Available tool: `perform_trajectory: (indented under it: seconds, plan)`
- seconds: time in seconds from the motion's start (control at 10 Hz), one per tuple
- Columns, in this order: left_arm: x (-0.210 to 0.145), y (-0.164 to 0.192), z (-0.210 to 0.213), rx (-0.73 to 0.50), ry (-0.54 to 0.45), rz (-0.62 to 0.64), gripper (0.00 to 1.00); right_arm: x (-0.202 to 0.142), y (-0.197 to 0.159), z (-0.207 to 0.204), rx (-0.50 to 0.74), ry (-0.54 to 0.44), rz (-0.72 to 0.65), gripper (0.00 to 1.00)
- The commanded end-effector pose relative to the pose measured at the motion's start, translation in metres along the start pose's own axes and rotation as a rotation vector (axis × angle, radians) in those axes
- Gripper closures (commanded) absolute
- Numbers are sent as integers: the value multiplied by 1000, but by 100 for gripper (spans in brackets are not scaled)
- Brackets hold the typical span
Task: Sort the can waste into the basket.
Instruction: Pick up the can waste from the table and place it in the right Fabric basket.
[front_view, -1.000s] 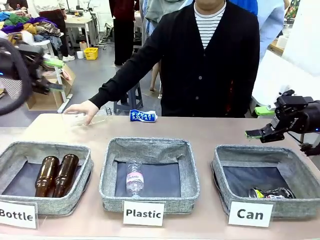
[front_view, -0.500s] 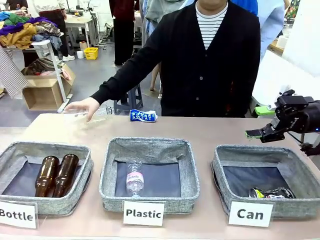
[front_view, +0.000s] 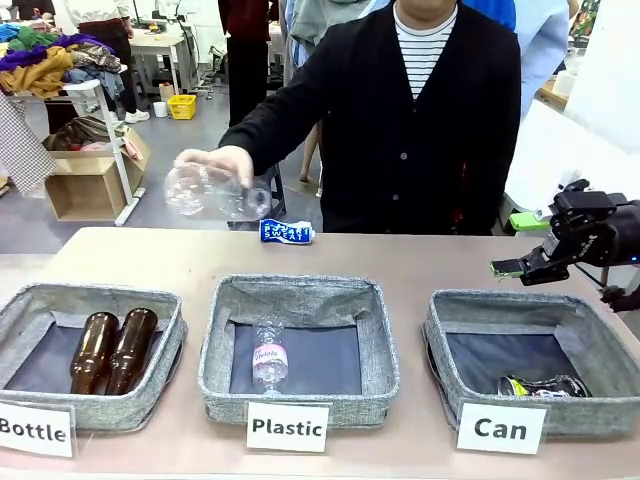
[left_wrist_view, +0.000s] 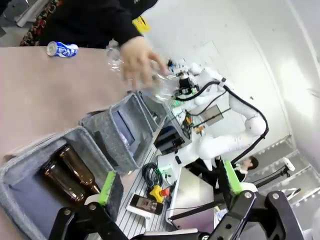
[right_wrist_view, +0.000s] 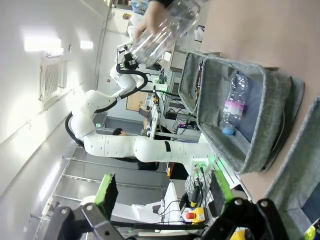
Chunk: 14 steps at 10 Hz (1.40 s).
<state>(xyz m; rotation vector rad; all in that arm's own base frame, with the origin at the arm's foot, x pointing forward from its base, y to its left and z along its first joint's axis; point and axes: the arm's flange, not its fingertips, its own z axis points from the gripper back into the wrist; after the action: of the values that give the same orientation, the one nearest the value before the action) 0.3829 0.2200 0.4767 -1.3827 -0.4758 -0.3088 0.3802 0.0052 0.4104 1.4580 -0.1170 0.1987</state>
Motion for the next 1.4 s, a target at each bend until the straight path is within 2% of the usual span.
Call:
perform_trajectory:
  seconds: [0.0, 0.2, 0.4, 0.6, 0.8, 1.0, 1.2, 1.3]
  plan:
    - [39, -4, -50, 41, 170, 13, 0, -1, 1, 0, 3, 5, 9, 0]
    - [88, 10, -119, 62, 287, 77, 0, -1, 1, 0, 3, 5, 9, 0]
    - [115, 16, -188, 58, 449, 76, 0, -1, 1, 0, 3, 5, 9, 0]
    - [130, 23, -224, 137, 478, 86, 0, -1, 1, 0, 3, 5, 9, 0]
    - [125, 19, -191, 204, 435, -25, 0, -1, 1, 0, 3, 5, 9, 0]
    - [95, 12, -147, 307, 256, -150, 0, -1, 1, 0, 3, 5, 9, 0]
    - [72, 4, -152, 451, 209, -257, 0, -1, 1, 0, 3, 5, 9, 0]
    - [71, 2, -159, 464, 227, -267, 0, -1, 1, 0, 3, 5, 9, 0]
